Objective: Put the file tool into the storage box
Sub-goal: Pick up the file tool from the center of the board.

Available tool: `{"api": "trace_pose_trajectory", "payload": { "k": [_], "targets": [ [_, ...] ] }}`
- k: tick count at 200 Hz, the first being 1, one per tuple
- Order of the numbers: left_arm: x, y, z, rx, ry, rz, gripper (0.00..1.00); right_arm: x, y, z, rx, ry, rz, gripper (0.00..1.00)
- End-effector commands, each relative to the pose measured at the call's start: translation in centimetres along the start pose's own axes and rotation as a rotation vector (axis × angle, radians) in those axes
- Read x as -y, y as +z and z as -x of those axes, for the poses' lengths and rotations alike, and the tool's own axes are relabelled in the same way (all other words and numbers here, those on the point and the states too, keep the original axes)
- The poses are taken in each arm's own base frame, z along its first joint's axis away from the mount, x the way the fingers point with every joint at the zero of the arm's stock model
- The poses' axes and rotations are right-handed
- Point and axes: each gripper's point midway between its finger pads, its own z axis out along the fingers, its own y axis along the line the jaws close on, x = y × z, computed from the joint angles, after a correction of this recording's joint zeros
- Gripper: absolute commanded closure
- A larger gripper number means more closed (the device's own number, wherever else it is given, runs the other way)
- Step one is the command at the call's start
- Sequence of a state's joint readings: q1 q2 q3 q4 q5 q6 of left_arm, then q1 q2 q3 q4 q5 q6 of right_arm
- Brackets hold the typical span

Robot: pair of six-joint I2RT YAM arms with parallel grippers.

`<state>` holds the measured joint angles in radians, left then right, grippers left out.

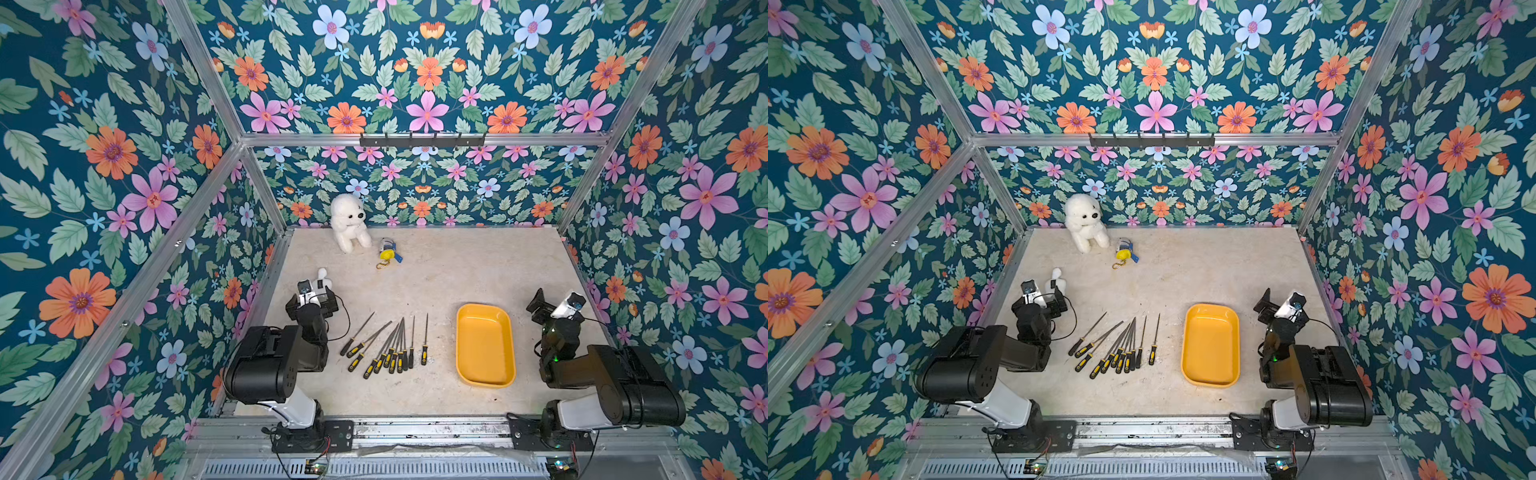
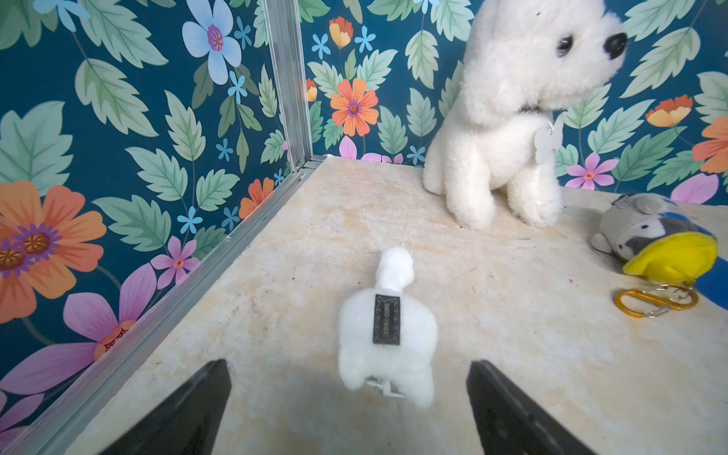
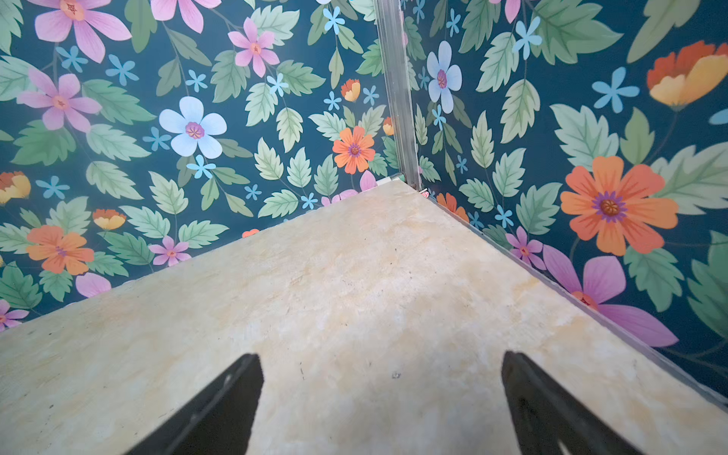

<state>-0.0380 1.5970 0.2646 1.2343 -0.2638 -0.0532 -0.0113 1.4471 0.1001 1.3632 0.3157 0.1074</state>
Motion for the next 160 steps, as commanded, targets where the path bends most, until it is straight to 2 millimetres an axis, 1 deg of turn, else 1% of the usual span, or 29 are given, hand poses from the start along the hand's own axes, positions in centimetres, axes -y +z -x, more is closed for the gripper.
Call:
{"api": "trace_pose_trajectory", "payload": {
  "k": [1, 92, 97, 102, 105, 113, 118, 119, 120, 123, 127, 129, 131, 133, 137, 141, 145, 147, 152, 158, 160],
  "targets": [
    [-0.1, 0.1, 0.5, 0.015, -0.003, 0.008, 0.00, -0.2, -0.1, 0.8, 0.032, 0.009, 0.011, 0.01],
    [-0.1, 0.1, 0.5, 0.018, -0.004, 0.005, 0.00, -0.3, -0.1, 0.8, 0.033, 0.010, 0.012, 0.01],
    [-0.1, 0.0, 0.6, 0.024, -0.004, 0.004, 0.00, -0.3, -0.1, 1.3, 0.051, 0.011, 0.008, 0.01],
    [-0.1, 0.0, 1.4, 0.047, -0.003, 0.007, 0.00, -0.2, 0.0, 1.5, 0.046, 0.012, -0.003, 0.01],
    [0.1, 0.2, 1.4, 0.032, -0.003, 0.000, 0.00, -0.3, 0.0, 1.6, 0.034, 0.010, 0.000, 0.01],
    [0.6, 0.8, 2.4, -0.009, 0.025, -0.008, 0.00, -0.3, 0.2, 2.8, 0.043, 0.008, -0.034, 0.01],
    [0.7, 1.2, 3.3, -0.046, 0.034, 0.008, 0.00, -0.3, 0.3, 3.9, 0.034, 0.011, -0.071, 0.01],
    [0.6, 1.2, 3.6, -0.050, 0.032, 0.012, 0.00, -0.3, 0.1, 4.1, 0.035, 0.013, -0.072, 0.01],
    [0.6, 1.3, 3.9, -0.054, 0.030, 0.017, 0.00, -0.1, 0.3, 3.3, -0.006, 0.003, -0.082, 0.01],
    [0.5, 1.3, 4.7, -0.063, 0.024, 0.027, 0.00, -0.4, 0.4, 3.8, -0.021, 0.016, -0.078, 0.01],
    [0.4, 1.4, 6.1, -0.072, 0.024, 0.036, 0.00, -1.0, 0.3, 4.8, -0.031, 0.027, -0.062, 0.01],
    [0.4, 1.3, 6.6, -0.079, 0.030, 0.038, 0.00, -1.3, 0.3, 5.7, -0.020, 0.033, -0.051, 0.01],
    [0.5, 1.3, 7.5, -0.075, 0.037, 0.038, 0.00, -1.6, 0.2, 6.1, -0.025, 0.029, -0.044, 0.01],
    [0.6, 1.3, 8.3, -0.072, 0.042, 0.036, 0.00, -2.0, 0.2, 7.1, -0.015, 0.031, -0.029, 0.02],
    [0.8, 1.1, 9.6, -0.075, 0.055, 0.027, 0.00, -2.5, 0.1, 7.8, -0.028, 0.027, -0.014, 0.02],
    [0.9, 0.9, 11.1, -0.075, 0.061, 0.020, 0.00, -3.1, 0.0, 9.3, -0.024, 0.037, 0.002, 0.02],
    [1.1, 0.7, 12.7, -0.070, 0.060, 0.015, 0.00, -3.5, -0.1, 10.1, -0.049, 0.055, 0.006, 0.02],
    [1.1, 0.5, 12.8, -0.089, 0.065, 0.013, 0.00, -3.6, -0.2, 10.2, -0.063, 0.064, 0.009, 0.02],
    [1.3, 0.4, 14.5, -0.097, 0.058, 0.006, 0.00, -4.3, -0.3, 11.7, -0.075, 0.091, 0.022, 0.01],
    [1.5, 0.2, 15.0, -0.161, 0.062, 0.003, 0.00, -4.9, -0.5, 12.2, -0.129, 0.128, 0.029, 0.01],
    [1.6, 0.0, 15.4, -0.183, 0.066, 0.004, 0.00, -5.2, -0.5, 12.3, -0.148, 0.139, 0.036, 0.01]
  ]
}}
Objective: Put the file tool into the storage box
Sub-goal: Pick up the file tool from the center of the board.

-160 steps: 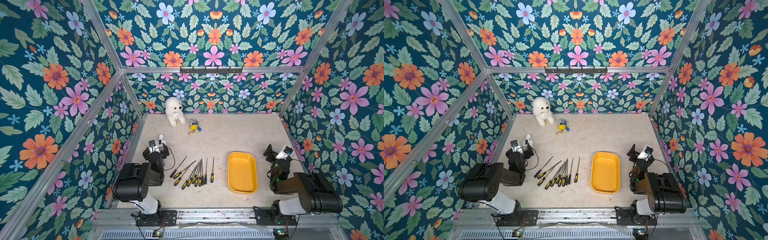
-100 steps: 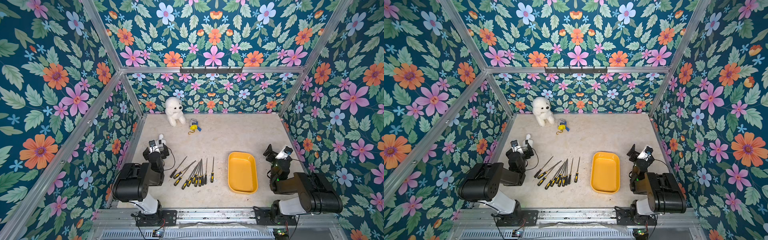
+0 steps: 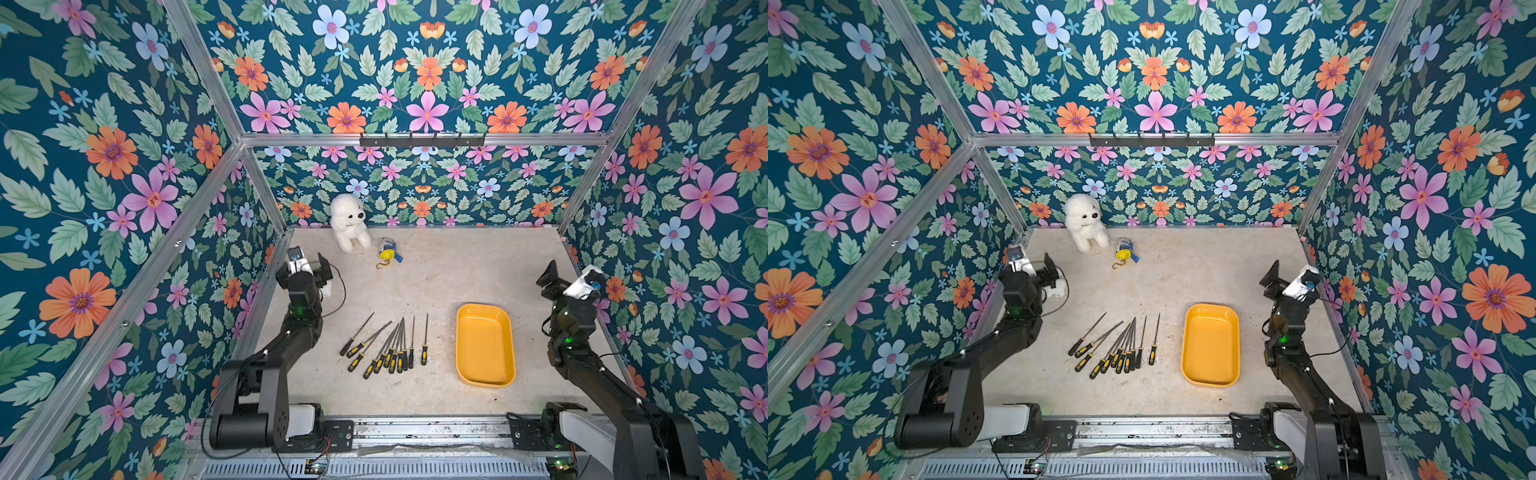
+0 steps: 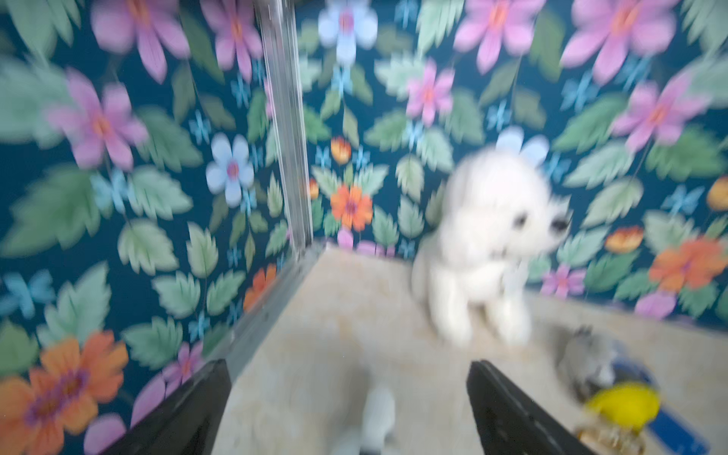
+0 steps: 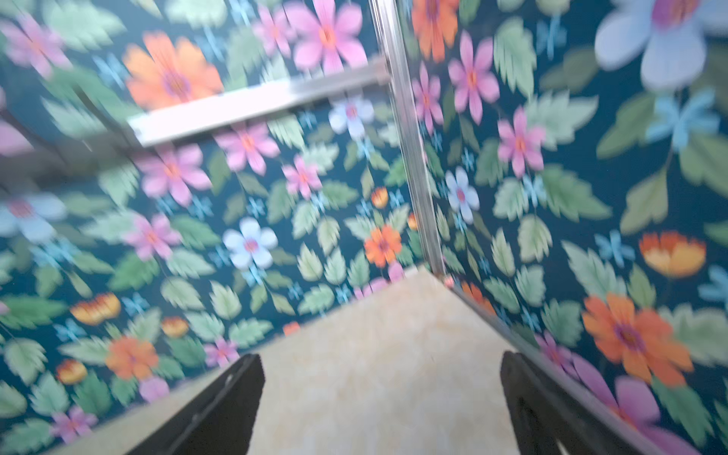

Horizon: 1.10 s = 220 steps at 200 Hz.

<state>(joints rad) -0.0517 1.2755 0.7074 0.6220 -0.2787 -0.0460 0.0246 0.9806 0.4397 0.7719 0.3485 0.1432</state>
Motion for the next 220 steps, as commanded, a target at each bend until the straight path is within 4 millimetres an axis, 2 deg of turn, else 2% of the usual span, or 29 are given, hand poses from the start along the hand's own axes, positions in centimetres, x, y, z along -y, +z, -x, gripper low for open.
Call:
{"api": "trace_pose_trajectory", "payload": {
  "k": [1, 13, 20, 37, 50, 64, 89, 121, 147, 188, 220],
  "targets": [
    [0.0, -1.2, -1.5, -0.341, 0.108, 0.011, 0.00, -0.6, -0.8, -2.9, -0.350, 0.045, -0.040, 0.01],
    [1.2, -2.2, -1.3, -0.486, 0.158, 0.013, 0.00, -3.1, -1.1, -3.1, -0.472, 0.090, 0.004, 0.01],
    [2.2, -3.2, -1.8, -0.548, 0.205, 0.003, 0.00, -4.7, -1.8, -4.2, -0.558, 0.083, 0.027, 0.01],
    [4.0, -5.9, -5.8, -0.774, 0.265, -0.087, 0.00, -8.0, -3.7, -7.5, -0.727, 0.064, 0.077, 0.01],
    [4.4, -8.2, -9.3, -0.952, 0.288, -0.136, 0.00, -8.9, -4.8, -9.9, -0.829, 0.075, 0.071, 0.01],
    [4.4, -10.7, -12.6, -1.103, 0.314, -0.175, 0.00, -10.0, -5.5, -11.6, -0.903, 0.103, 0.095, 0.02],
    [3.5, -13.2, -15.6, -1.254, 0.338, -0.166, 0.00, -11.5, -5.9, -12.5, -0.955, 0.102, 0.141, 0.02],
    [3.9, -14.9, -18.0, -1.324, 0.315, -0.186, 0.19, -12.4, -5.9, -13.5, -1.008, 0.067, 0.163, 0.05],
    [3.1, -15.9, -19.7, -1.370, 0.324, -0.128, 0.32, -13.0, -6.1, -14.0, -1.030, 0.076, 0.183, 0.08],
    [4.2, -17.8, -21.2, -1.416, 0.353, -0.152, 0.35, -13.4, -6.5, -15.0, -1.066, 0.064, 0.198, 0.09],
    [5.2, -18.4, -22.0, -1.443, 0.336, -0.165, 0.38, -13.3, -6.9, -16.0, -1.091, 0.057, 0.202, 0.10]
  ]
}}
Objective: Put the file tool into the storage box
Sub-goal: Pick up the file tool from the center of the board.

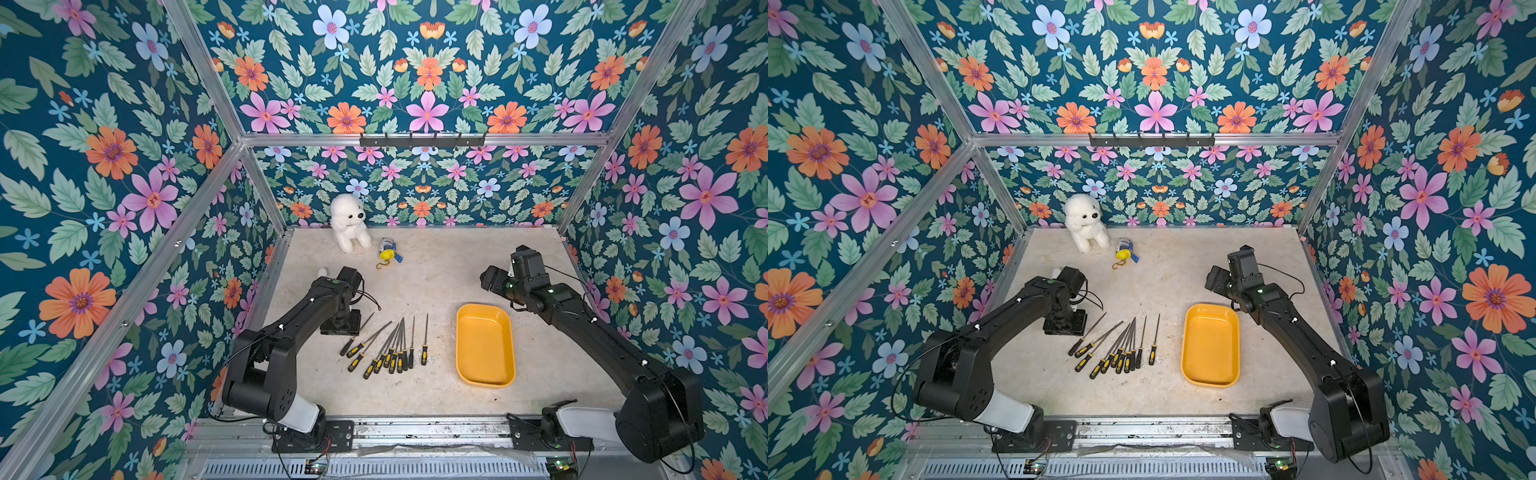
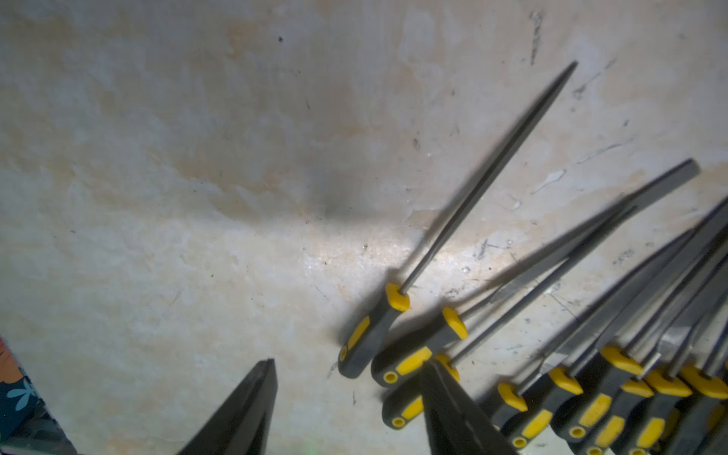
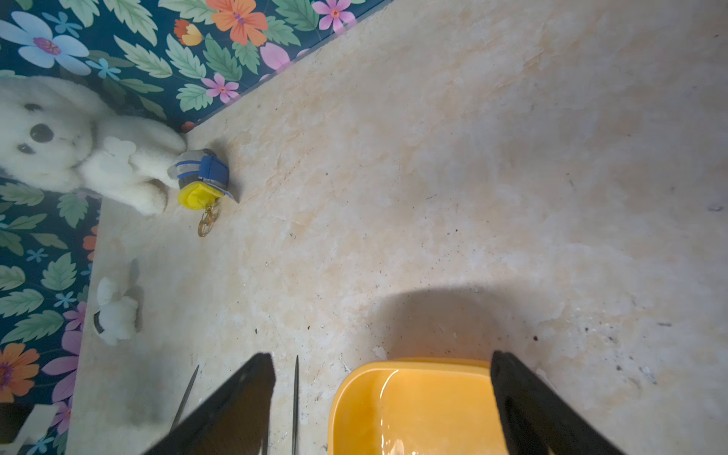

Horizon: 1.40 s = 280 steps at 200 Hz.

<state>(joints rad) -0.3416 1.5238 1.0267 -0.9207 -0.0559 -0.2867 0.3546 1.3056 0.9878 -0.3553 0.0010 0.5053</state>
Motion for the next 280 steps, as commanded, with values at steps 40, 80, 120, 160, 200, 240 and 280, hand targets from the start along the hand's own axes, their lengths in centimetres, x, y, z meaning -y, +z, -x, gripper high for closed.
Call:
{"api": "trace_pose_trajectory", "payload": {
  "k": [40, 80, 120, 160, 200, 240, 280],
  "targets": [
    [0.5, 1.7, -1.2, -0.073, -0.043, 0.013, 0.47, 0.3, 0.6, -1.0, -0.033, -0.015, -0.005, 0.10],
    [0.6, 2.8, -1.9, -0.117, -0.055, 0.027, 0.54, 0.6, 0.5, -1.5, -0.036, -0.016, -0.007, 0.10],
    [1.1, 3.9, -1.9, -0.136, -0.057, 0.015, 0.59, 1.1, 0.6, -2.0, -0.042, -0.012, -0.013, 0.10],
    [2.0, 5.4, -2.1, -0.179, -0.023, -0.020, 0.78, 1.3, 0.6, -2.3, -0.043, -0.001, -0.019, 0.11],
    [2.4, 4.4, -0.5, -0.156, 0.053, -0.033, 0.87, 1.3, 0.5, -2.1, -0.038, 0.009, -0.020, 0.12],
    [4.7, -1.1, 4.3, -0.019, 0.099, -0.159, 0.91, -0.9, 0.3, -1.3, -0.062, 0.019, 0.057, 0.12],
    [14.8, -11.2, 8.8, 0.164, 0.090, -0.825, 0.90, -7.1, -1.1, 0.2, -0.098, 0.027, 0.336, 0.11]
  ]
}}
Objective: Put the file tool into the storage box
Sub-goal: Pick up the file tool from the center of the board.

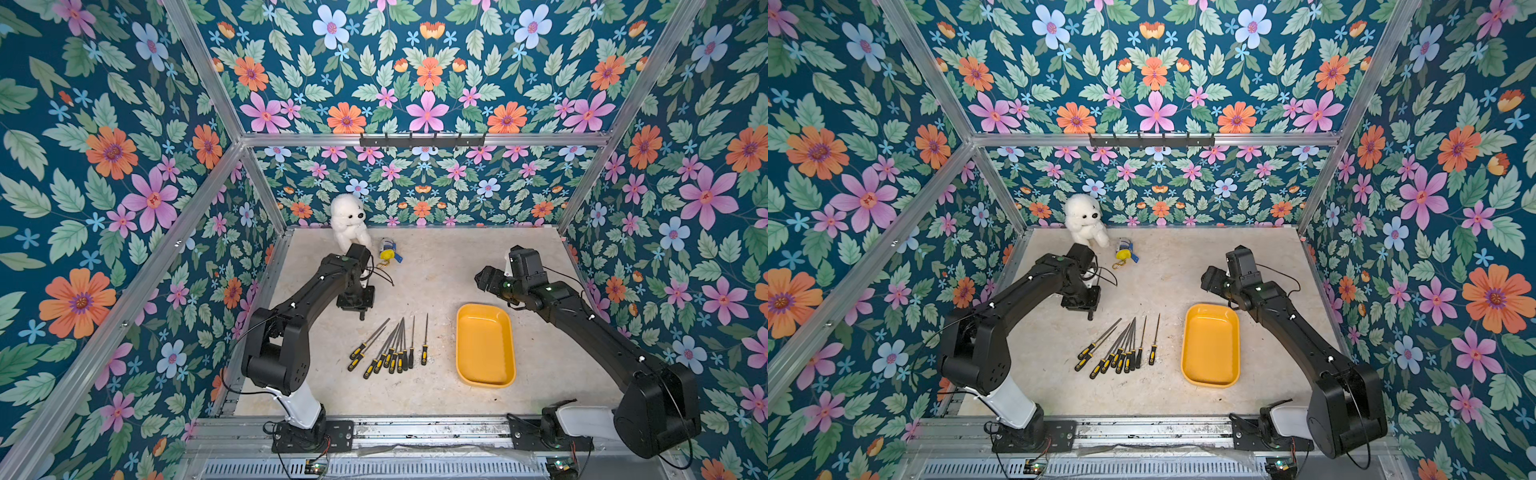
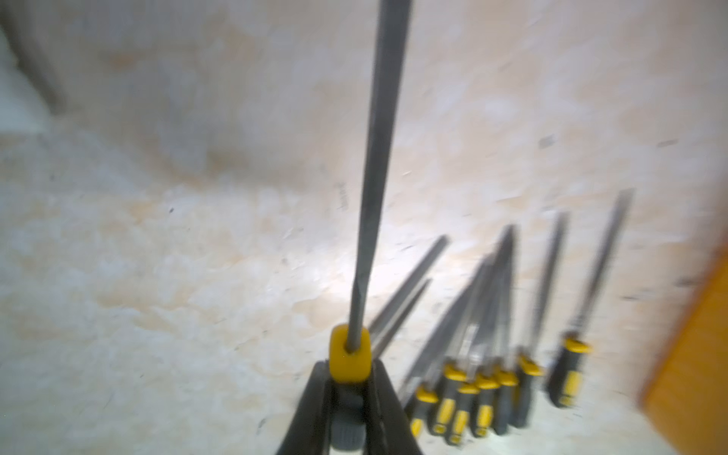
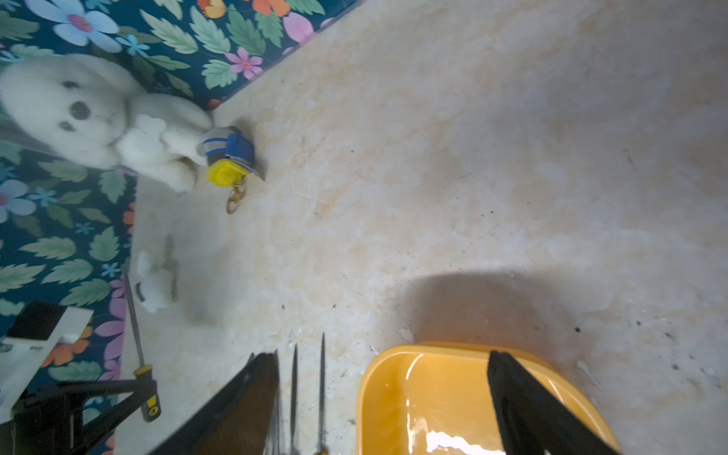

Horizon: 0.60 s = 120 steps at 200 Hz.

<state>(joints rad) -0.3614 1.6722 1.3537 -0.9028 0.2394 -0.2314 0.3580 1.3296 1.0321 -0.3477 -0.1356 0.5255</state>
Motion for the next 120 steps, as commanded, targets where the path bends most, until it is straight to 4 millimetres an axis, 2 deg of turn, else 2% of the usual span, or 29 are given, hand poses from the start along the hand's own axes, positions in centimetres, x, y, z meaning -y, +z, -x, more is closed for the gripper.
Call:
{"api": "trace_pose_trajectory", "payload": {
  "k": [1, 20, 56, 83, 110, 120],
  "targets": [
    [8.8, -3.1, 2.1, 0.067, -0.011, -0.502, 0.90, -4.4, -0.4, 0.3, -0.038, 0.008, 0.213, 0.11],
    [13.2, -4.4, 3.7, 0.123, -0.037, -0.751, 0.91, -6.7, -0.6, 0.2, -0.058, 0.042, 0.353, 0.13],
    [18.5, -3.8, 2.1, 0.056, 0.032, -0.887, 0.91, -8.3, -0.3, -0.5, -0.095, 0.100, 0.480, 0.19],
    [20.8, -3.3, 0.8, 0.018, 0.049, -0.946, 0.92, -8.8, 1.0, -1.9, -0.157, 0.079, 0.485, 0.26],
    [21.5, -1.4, -0.6, -0.037, 0.046, -0.914, 0.92, -8.6, 1.5, -1.0, -0.134, 0.053, 0.425, 0.30],
    [22.0, -1.3, -1.0, -0.043, 0.052, -0.920, 0.92, -8.7, 1.7, -0.8, -0.140, 0.041, 0.418, 0.31]
  ]
}}
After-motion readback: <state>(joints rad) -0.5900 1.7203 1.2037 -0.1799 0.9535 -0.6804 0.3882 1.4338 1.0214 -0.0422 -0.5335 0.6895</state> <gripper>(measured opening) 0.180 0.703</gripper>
